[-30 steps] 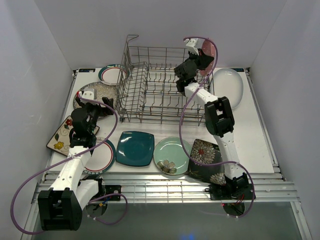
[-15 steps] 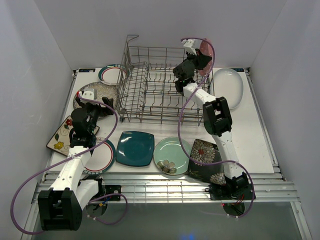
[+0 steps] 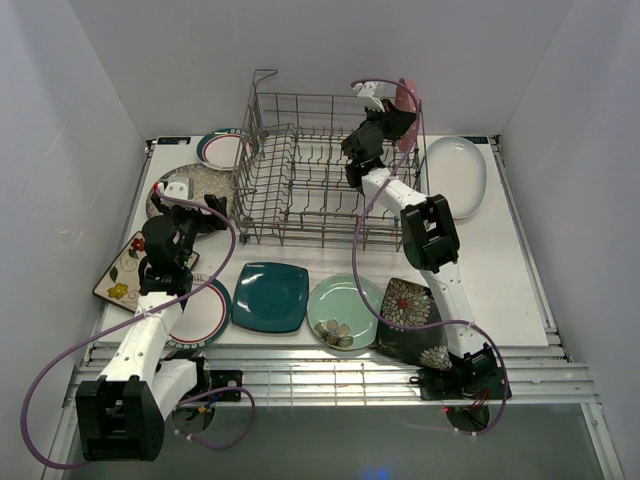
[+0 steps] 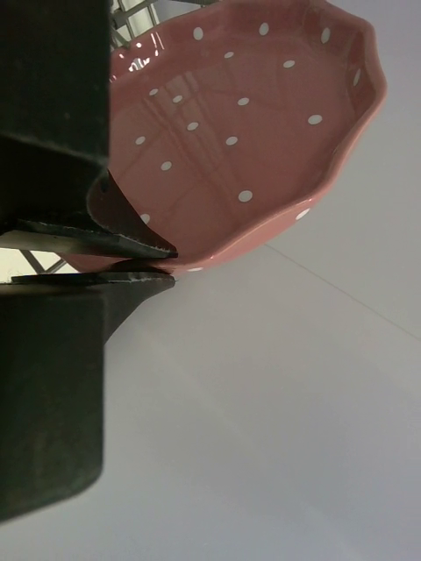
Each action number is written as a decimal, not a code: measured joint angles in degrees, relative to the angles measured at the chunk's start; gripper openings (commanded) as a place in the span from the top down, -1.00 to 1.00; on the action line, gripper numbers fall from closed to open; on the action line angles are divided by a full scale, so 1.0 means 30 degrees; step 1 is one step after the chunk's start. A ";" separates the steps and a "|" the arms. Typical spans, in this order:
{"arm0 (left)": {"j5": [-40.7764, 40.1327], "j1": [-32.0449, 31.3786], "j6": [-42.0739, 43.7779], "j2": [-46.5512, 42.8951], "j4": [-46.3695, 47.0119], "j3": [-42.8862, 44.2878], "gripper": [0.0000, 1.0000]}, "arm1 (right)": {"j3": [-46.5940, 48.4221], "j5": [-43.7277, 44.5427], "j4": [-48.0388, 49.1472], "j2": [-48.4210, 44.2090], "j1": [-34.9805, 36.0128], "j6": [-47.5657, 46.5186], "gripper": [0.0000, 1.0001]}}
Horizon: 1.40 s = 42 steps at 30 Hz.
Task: Load the plates into the dish rack
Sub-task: Insert the plate into the dish rack.
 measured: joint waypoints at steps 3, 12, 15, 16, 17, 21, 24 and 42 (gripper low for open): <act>0.0000 0.0000 0.0000 0.0000 0.0000 0.0000 -0.96 | 0.0248 -0.0313 -0.0022 0.0393 0.0117 -0.0357 0.82; 0.0044 0.0000 0.0000 0.0000 0.0000 0.0000 -0.96 | 0.0474 -0.0459 -0.0714 0.0634 0.0204 -0.0182 0.74; 0.0073 0.0000 0.0000 -0.0029 0.0000 0.0000 -0.96 | 0.0583 -0.0459 -0.1144 0.0634 0.0204 0.0022 0.74; 0.0073 0.0000 0.0000 -0.0036 0.0000 0.0000 -0.96 | 0.0641 -0.0437 -0.1311 0.0641 0.0204 0.0153 0.74; 0.0080 0.0000 0.0000 -0.0044 0.0000 0.0000 -0.96 | 0.0772 -0.0430 -0.1545 0.0670 0.0204 0.0277 0.76; 0.0146 0.0000 0.0000 -0.0044 0.0007 0.0000 -0.96 | 0.1974 -0.0109 -0.3417 0.0991 0.0204 0.1304 0.79; 0.0197 0.0000 0.0000 -0.0044 0.0000 0.0000 -0.96 | 0.2543 0.0087 -0.5253 0.1049 0.0211 0.2543 0.78; 0.0277 0.0000 0.0000 -0.0044 0.0000 0.0000 -0.96 | 0.3781 0.0860 -1.0076 0.1049 0.0350 0.6251 0.68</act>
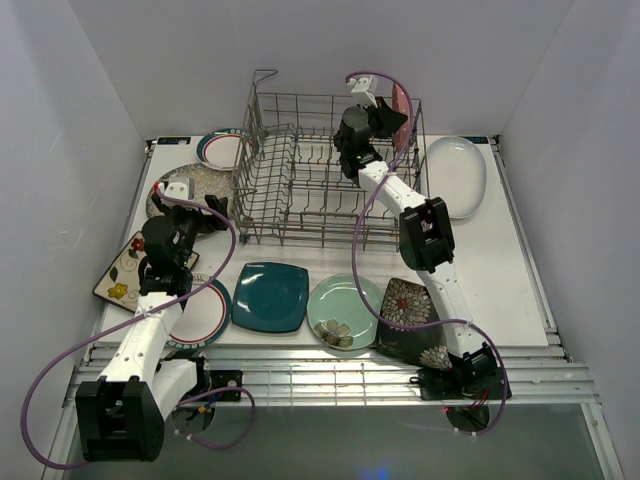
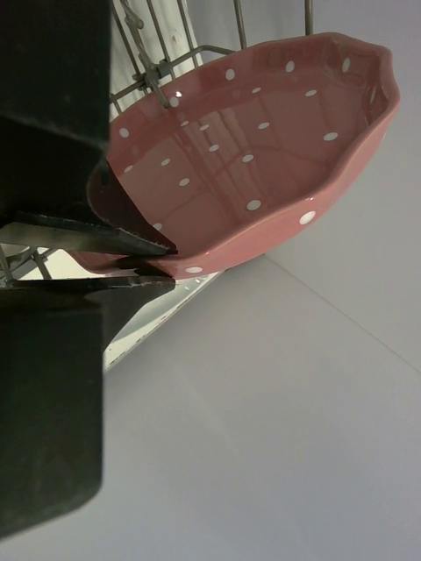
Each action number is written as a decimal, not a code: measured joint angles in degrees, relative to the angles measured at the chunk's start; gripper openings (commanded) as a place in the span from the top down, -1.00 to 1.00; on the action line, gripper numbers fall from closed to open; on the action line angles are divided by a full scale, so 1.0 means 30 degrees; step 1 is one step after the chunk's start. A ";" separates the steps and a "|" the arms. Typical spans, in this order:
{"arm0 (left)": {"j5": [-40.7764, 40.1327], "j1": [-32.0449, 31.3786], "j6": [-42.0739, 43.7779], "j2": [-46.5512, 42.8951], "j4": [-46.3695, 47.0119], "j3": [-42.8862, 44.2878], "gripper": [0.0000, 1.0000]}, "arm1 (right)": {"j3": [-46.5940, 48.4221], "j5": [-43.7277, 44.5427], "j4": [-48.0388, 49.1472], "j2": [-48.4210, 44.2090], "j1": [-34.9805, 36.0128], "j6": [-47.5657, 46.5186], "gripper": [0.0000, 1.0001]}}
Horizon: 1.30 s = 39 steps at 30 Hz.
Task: Load the plates into the dish rack
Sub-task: Insert the plate into the dish rack.
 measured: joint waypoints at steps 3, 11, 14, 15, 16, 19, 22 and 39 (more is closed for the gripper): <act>0.0000 0.0000 0.0000 0.0000 0.0000 0.0000 -0.96 | 0.0000 0.0102 -0.0350 0.0000 0.0036 0.0488 0.68; 0.0000 0.0000 0.0007 0.0000 0.0000 0.0000 -0.96 | -0.0080 0.0503 -0.0925 0.0000 0.0160 0.1348 0.60; 0.0000 0.0000 0.0007 0.0000 0.0000 0.0000 -0.96 | -0.0408 0.0510 -0.0903 -0.0029 0.0248 0.1785 0.56; 0.0007 0.0000 0.0007 0.0000 0.0000 0.0000 -0.96 | -0.0539 0.0503 -0.0911 -0.0029 0.0306 0.1974 0.56; 0.0000 0.0000 0.0007 -0.0007 0.0000 0.0000 -0.96 | -0.0772 0.0474 -0.0933 -0.0029 0.0357 0.2113 0.56; 0.0007 0.0000 0.0007 -0.0022 0.0000 0.0000 -0.96 | -0.1523 0.0772 -0.0933 -0.0036 0.0408 0.2302 0.53; 0.0007 0.0000 0.0007 -0.0036 0.0000 0.0000 -0.96 | -0.1996 0.0874 -0.0896 -0.0277 0.0459 0.2616 0.53; 0.0007 0.0000 0.0015 -0.0066 0.0000 0.0000 -0.96 | -0.3883 0.0634 -0.0772 -0.1530 0.0415 0.3759 -0.28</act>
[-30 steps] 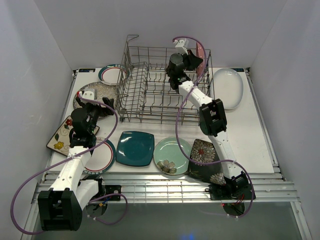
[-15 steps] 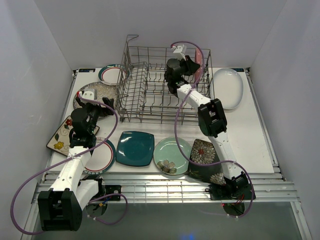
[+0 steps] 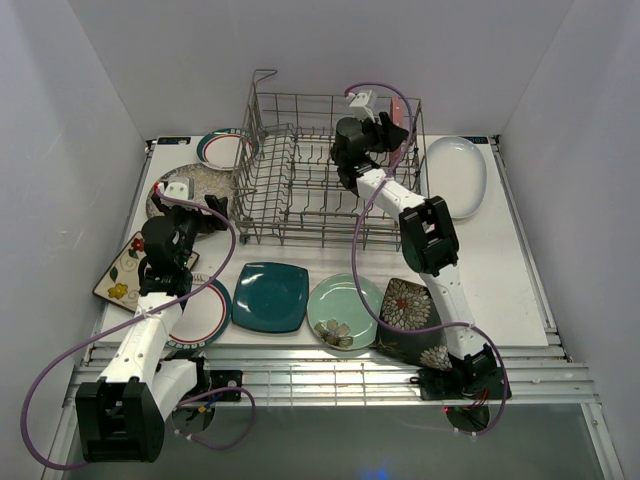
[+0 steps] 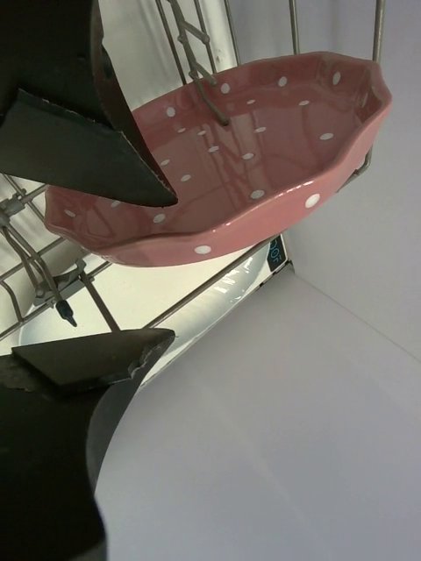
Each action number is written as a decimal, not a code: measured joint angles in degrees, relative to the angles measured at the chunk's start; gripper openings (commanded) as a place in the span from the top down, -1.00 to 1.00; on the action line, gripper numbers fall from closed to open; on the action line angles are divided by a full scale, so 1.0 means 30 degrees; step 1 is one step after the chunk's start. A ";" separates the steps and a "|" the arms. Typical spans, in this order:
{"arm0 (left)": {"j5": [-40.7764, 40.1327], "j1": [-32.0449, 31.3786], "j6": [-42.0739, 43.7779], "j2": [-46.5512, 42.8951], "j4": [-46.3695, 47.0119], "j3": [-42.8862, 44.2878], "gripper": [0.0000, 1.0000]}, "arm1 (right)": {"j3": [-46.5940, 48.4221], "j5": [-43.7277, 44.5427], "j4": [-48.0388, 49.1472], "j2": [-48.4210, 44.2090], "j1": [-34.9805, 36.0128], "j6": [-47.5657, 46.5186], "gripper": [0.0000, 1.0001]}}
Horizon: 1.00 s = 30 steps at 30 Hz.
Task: Load the plates into the dish rack
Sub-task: Insert the plate into the dish rack.
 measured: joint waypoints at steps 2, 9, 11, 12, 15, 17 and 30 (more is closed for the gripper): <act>0.0000 0.0000 -0.0007 -0.0007 0.0000 0.0000 -0.96 | -0.0495 -0.0066 -0.0007 -0.0357 -0.0073 0.0233 -0.29; 0.0000 0.0000 0.0000 -0.0066 0.0000 0.0000 -0.96 | -0.1647 -0.0386 -0.0029 -0.1464 -0.0510 0.0845 -0.31; 0.0007 0.0000 0.0000 -0.0109 0.0000 0.0000 -0.96 | -0.1967 -0.0495 -0.0015 -0.1690 -0.0648 0.0969 -0.31; 0.0007 0.0000 0.0000 -0.0124 0.0000 0.0000 -0.96 | -0.2200 -0.0605 -0.0022 -0.1858 -0.0707 0.1100 -0.30; 0.0007 0.0000 0.0007 -0.0146 0.0007 0.0000 -0.96 | -0.2907 -0.0954 -0.0029 -0.2339 -0.0882 0.1639 -0.31; 0.0015 0.0000 0.0007 -0.0146 0.0007 0.0000 -0.96 | -0.3461 -0.1282 -0.0284 -0.2739 -0.1027 0.2324 -0.32; 0.0058 0.0000 0.0058 -0.0211 0.0007 -0.0007 -0.96 | -0.3978 -0.6404 -0.9500 -0.5085 -0.2739 1.2757 -0.48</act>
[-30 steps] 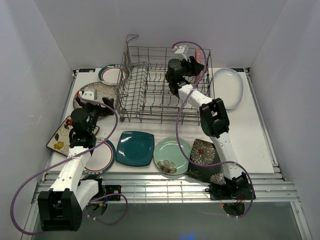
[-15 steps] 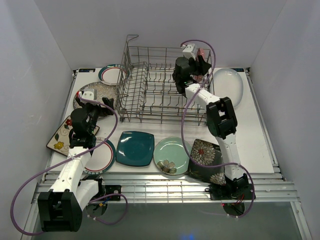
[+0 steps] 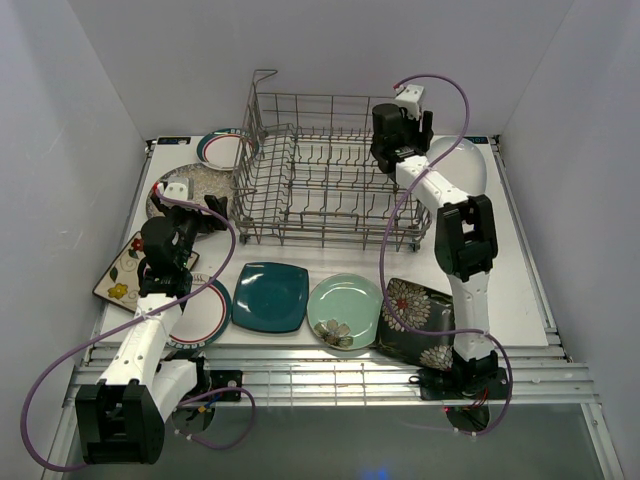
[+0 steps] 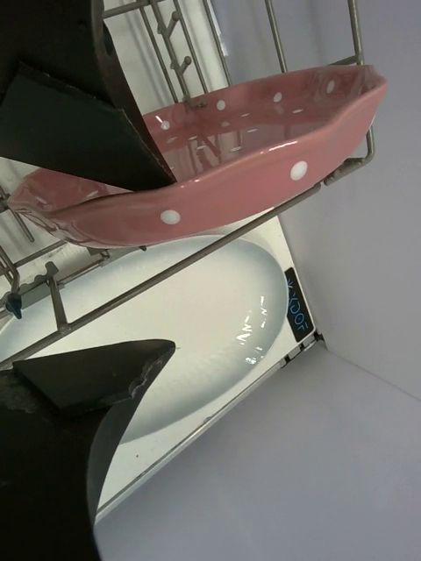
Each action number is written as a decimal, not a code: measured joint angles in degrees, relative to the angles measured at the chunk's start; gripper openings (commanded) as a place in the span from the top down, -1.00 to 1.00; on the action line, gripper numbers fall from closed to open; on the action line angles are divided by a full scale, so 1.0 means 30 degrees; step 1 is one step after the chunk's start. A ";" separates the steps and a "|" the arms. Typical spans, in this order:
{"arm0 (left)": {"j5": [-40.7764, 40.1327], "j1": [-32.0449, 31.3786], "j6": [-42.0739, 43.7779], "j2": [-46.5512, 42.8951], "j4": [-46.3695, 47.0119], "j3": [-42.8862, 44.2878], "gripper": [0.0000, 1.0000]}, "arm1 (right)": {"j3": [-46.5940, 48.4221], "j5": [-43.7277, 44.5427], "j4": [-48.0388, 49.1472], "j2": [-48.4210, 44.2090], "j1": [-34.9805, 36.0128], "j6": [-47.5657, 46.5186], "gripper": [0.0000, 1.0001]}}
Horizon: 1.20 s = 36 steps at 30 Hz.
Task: Load the plates into the dish rack
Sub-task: Insert the plate into the dish rack.
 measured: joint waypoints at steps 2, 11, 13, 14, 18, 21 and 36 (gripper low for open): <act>0.0000 0.0000 0.0007 0.0000 0.0000 0.0000 -0.96 | 0.0007 -0.0277 -0.0255 -0.0073 0.0000 0.0313 -0.54; 0.0007 0.0000 0.0007 0.0000 0.0000 0.0000 -0.96 | -0.0765 -0.2135 -0.0823 -0.0590 0.0131 0.1137 -0.85; 0.0015 0.0000 0.0007 0.0000 0.0000 0.0000 -0.96 | -0.0860 -0.2397 -0.0896 -0.0787 0.0146 0.1158 -0.87; 0.0007 0.0000 0.0007 0.0000 0.0000 0.0000 -0.96 | -0.0860 -0.2506 -0.0889 -0.0874 0.0138 0.1166 -0.87; 0.0015 0.0000 0.0007 0.0000 0.0000 0.0000 -0.96 | -0.0860 -0.3075 -0.1144 -0.1326 0.0138 0.1166 -0.91; 0.0015 0.0000 0.0000 0.0000 0.0000 0.0000 -0.96 | -0.0852 -0.3468 -0.1180 -0.1617 0.0138 0.1129 -0.96; 0.0160 0.0000 0.0015 0.0000 0.0000 0.0000 -0.96 | -0.0816 -0.7941 -0.1122 -0.3315 0.0131 0.0495 -0.79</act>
